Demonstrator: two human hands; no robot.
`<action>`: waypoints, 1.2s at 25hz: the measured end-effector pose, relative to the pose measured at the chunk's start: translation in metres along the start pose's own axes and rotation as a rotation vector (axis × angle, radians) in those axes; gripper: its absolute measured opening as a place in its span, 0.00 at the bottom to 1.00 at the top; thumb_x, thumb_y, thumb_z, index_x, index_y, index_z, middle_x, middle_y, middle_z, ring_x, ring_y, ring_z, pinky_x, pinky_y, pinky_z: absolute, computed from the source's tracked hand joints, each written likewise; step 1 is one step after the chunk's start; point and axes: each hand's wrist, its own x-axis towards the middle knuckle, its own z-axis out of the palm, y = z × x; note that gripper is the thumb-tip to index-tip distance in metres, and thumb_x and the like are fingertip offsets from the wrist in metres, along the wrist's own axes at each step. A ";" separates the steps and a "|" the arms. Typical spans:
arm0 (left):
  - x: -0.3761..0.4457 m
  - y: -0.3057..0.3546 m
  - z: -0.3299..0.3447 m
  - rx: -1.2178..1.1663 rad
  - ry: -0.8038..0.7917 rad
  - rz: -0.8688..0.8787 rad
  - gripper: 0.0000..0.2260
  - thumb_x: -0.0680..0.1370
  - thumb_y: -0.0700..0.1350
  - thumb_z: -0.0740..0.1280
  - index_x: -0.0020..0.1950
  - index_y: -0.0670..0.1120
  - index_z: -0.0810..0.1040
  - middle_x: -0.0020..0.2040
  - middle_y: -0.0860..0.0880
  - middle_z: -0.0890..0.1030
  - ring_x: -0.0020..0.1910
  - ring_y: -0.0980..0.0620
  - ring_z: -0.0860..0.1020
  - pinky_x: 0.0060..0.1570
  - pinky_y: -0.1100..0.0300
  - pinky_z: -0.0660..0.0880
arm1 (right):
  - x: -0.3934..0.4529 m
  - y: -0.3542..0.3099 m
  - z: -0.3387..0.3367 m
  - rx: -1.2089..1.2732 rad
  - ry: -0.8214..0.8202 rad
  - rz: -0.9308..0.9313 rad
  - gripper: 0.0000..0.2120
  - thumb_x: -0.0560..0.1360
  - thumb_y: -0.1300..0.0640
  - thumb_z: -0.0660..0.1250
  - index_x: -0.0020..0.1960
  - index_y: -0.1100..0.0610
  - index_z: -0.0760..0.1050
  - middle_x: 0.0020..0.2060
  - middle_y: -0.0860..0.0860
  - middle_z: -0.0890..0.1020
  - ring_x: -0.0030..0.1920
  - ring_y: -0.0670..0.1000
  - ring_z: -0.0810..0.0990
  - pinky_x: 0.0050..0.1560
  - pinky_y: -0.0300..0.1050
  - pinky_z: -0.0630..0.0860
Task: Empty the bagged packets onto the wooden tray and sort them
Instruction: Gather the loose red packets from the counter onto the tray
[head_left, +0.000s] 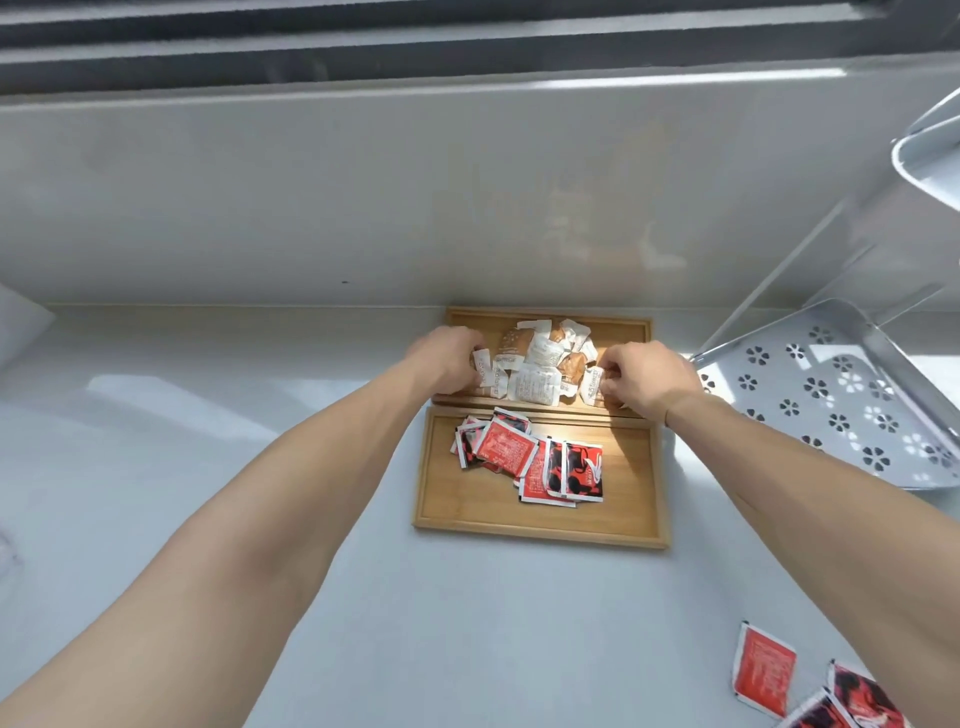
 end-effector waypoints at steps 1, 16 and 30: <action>0.000 0.000 0.000 0.027 0.020 0.004 0.18 0.74 0.45 0.70 0.64 0.48 0.76 0.59 0.46 0.80 0.58 0.43 0.77 0.52 0.51 0.76 | 0.000 0.000 0.002 -0.014 0.033 -0.003 0.13 0.76 0.51 0.68 0.60 0.50 0.79 0.53 0.52 0.84 0.54 0.57 0.81 0.49 0.49 0.78; -0.113 0.076 0.027 -0.210 0.270 0.170 0.16 0.76 0.52 0.65 0.63 0.52 0.76 0.61 0.51 0.78 0.58 0.51 0.76 0.57 0.50 0.76 | -0.151 0.062 0.000 0.170 0.192 0.134 0.16 0.77 0.47 0.64 0.63 0.50 0.77 0.60 0.52 0.81 0.59 0.55 0.78 0.54 0.51 0.77; -0.189 0.237 0.157 0.030 -0.175 0.415 0.29 0.71 0.58 0.68 0.72 0.55 0.68 0.67 0.48 0.72 0.66 0.46 0.70 0.62 0.49 0.70 | -0.341 0.185 0.078 0.189 -0.026 0.352 0.22 0.78 0.50 0.65 0.71 0.45 0.69 0.67 0.48 0.73 0.66 0.53 0.72 0.61 0.50 0.73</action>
